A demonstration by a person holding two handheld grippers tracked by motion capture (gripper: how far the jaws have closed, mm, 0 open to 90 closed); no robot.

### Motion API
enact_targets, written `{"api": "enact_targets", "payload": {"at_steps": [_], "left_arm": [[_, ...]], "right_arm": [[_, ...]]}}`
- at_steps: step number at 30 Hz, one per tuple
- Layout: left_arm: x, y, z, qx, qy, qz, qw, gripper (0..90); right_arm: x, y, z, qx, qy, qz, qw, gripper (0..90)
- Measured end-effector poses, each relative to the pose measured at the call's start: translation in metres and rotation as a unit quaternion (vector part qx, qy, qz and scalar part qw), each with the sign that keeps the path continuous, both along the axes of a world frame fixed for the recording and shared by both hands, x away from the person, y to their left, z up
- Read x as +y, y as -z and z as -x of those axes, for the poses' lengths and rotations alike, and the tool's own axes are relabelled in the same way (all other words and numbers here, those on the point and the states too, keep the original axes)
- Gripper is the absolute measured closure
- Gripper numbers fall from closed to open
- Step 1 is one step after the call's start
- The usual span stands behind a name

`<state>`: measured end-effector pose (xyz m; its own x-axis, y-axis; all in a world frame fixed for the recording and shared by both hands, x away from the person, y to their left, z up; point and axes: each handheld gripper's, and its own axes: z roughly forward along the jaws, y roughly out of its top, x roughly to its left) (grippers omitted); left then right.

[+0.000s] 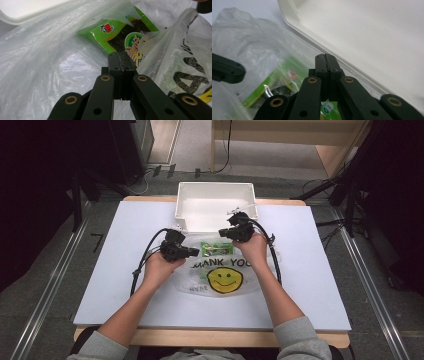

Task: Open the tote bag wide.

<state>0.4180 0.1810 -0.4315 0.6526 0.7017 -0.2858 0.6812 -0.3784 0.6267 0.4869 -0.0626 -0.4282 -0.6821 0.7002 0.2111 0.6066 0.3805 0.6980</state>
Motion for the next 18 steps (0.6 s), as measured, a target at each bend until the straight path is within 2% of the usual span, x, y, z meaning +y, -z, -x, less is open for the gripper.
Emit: {"api": "enact_targets", "payload": {"at_steps": [7,10,12,13,18], "left_arm": [[0.001,0.001,0.006,0.004,0.004,0.006,1.0000,90.0],[0.001,0.003,0.009,0.006,0.005,0.002,1.0000,90.0],[0.001,0.005,0.011,0.008,0.009,-0.002,0.9999,90.0],[0.001,0.005,0.012,0.012,0.005,0.002,0.9999,90.0],[0.001,0.009,0.018,0.018,0.013,0.010,0.9997,90.0]], "right_arm": [[0.011,0.017,-0.011,0.010,-0.004,0.027,0.9996,90.0],[0.014,0.023,-0.013,0.021,-0.003,0.035,0.9992,90.0],[0.014,0.025,-0.014,0.023,-0.002,0.034,0.9991,90.0],[0.014,0.026,-0.015,0.025,-0.001,0.033,0.9991,90.0],[0.015,0.033,-0.016,0.032,-0.002,0.037,0.9988,90.0]]}}
